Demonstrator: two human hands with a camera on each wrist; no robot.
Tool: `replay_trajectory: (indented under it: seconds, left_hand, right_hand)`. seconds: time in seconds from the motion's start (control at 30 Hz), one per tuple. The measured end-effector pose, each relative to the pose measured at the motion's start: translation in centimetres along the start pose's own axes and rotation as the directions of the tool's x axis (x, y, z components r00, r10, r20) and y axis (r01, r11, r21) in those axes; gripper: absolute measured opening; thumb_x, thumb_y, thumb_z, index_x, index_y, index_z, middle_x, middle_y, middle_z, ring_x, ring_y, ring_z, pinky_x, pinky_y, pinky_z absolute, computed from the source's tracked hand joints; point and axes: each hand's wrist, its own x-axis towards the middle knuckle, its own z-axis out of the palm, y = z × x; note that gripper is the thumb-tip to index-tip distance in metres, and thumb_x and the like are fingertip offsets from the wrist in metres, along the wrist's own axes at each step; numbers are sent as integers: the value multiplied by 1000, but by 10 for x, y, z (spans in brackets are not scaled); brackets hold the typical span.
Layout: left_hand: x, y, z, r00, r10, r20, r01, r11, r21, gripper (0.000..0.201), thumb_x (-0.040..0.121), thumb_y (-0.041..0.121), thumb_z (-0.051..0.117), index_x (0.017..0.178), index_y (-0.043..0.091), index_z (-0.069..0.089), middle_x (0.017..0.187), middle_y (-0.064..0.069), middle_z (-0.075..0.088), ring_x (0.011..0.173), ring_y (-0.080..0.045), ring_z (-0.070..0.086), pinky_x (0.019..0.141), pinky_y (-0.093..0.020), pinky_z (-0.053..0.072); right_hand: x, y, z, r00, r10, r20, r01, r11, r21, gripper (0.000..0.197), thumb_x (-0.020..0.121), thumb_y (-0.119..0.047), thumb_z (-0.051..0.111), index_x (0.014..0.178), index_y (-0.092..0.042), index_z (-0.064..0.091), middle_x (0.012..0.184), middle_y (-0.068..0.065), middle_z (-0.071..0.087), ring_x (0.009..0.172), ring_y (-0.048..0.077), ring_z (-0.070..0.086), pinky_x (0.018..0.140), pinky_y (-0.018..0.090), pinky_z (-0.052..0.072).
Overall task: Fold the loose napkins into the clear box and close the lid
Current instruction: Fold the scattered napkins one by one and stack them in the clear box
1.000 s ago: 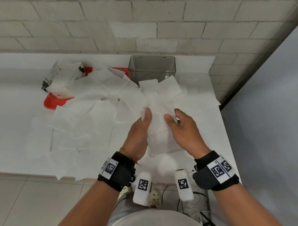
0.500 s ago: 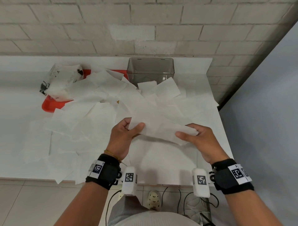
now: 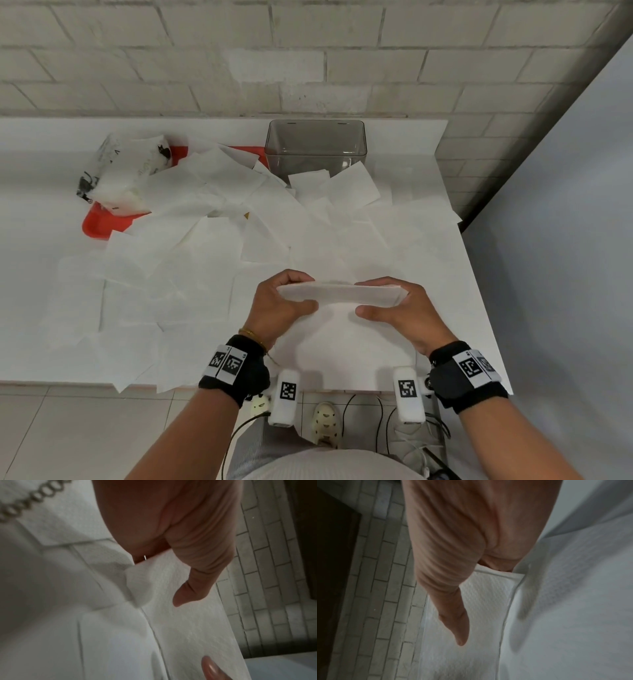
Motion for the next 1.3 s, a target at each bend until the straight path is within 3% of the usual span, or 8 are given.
replay_trajectory:
  seconds: [0.2, 0.33, 0.47, 0.77, 0.97, 1.13, 1.2, 1.3]
  left_hand:
    - [8, 1, 6, 999, -20, -48, 17, 998, -58, 30, 68, -5, 89, 84, 17, 76, 89, 2, 76, 80, -13, 70, 69, -27, 58]
    - [8, 2, 4, 1000, -20, 13, 20, 999, 27, 22, 69, 8, 94, 82, 17, 80, 90, -1, 79, 83, -16, 73, 80, -34, 60]
    - [8, 11, -5, 999, 45, 9, -44, 998, -54, 20, 71, 1, 92, 85, 4, 79, 94, -12, 80, 90, -22, 75, 92, -37, 59]
    - [-1, 45, -3, 928, 79, 365, -209, 920, 331, 38, 75, 10, 91, 106, 25, 77, 99, 5, 78, 92, -15, 74, 86, -27, 61]
    - [-8, 42, 27, 979, 85, 184, -122, 972, 202, 25, 84, 14, 80, 105, 26, 76, 98, 4, 80, 92, -12, 76, 88, -42, 62]
    - [-12, 45, 29, 992, 81, 96, -84, 996, 24, 22, 92, 12, 76, 107, 28, 77, 102, 1, 80, 98, -18, 76, 94, -51, 59]
    - [-12, 49, 31, 992, 101, 80, -100, 995, -13, 18, 96, 17, 72, 111, 28, 77, 105, 3, 80, 102, -17, 75, 97, -49, 59]
    - [-12, 54, 34, 982, 181, 55, -180, 984, -19, 19, 101, 25, 67, 118, 25, 76, 109, 7, 79, 108, -11, 73, 97, -39, 57]
  right_hand:
    - [6, 9, -11, 1000, 0, -28, 0, 1000, -21, 31, 77, -13, 90, 102, -29, 82, 106, -6, 79, 103, 16, 72, 93, 32, 57]
    - [7, 11, -15, 1000, 7, -22, -9, 994, -109, 19, 83, -20, 87, 97, -31, 82, 100, -12, 79, 86, 3, 71, 79, 14, 50]
    - [7, -8, -23, 997, -68, -43, 64, 994, -85, 15, 85, -15, 84, 99, -19, 82, 100, -3, 80, 97, 14, 75, 88, 25, 55]
    - [-1, -94, -13, 969, -181, 166, 233, 892, -388, 10, 81, -27, 88, 88, -28, 81, 84, -10, 78, 78, 9, 71, 72, 20, 52]
    - [3, -112, 11, 941, -320, 114, 339, 911, -235, 31, 75, -21, 94, 102, -27, 80, 97, -10, 79, 91, 10, 75, 82, 27, 61]
    - [7, -91, 22, 963, -254, 90, 259, 964, -54, 32, 81, -14, 87, 111, -18, 78, 105, -1, 80, 100, 19, 76, 93, 45, 61]
    - [9, -81, 28, 971, -225, 77, 228, 973, -31, 23, 89, -16, 81, 112, -15, 78, 107, 0, 80, 103, 20, 76, 97, 50, 59]
    - [8, -76, 37, 972, -225, 72, 223, 974, 35, 22, 97, -15, 71, 118, -12, 76, 113, 0, 79, 110, 17, 74, 100, 41, 58]
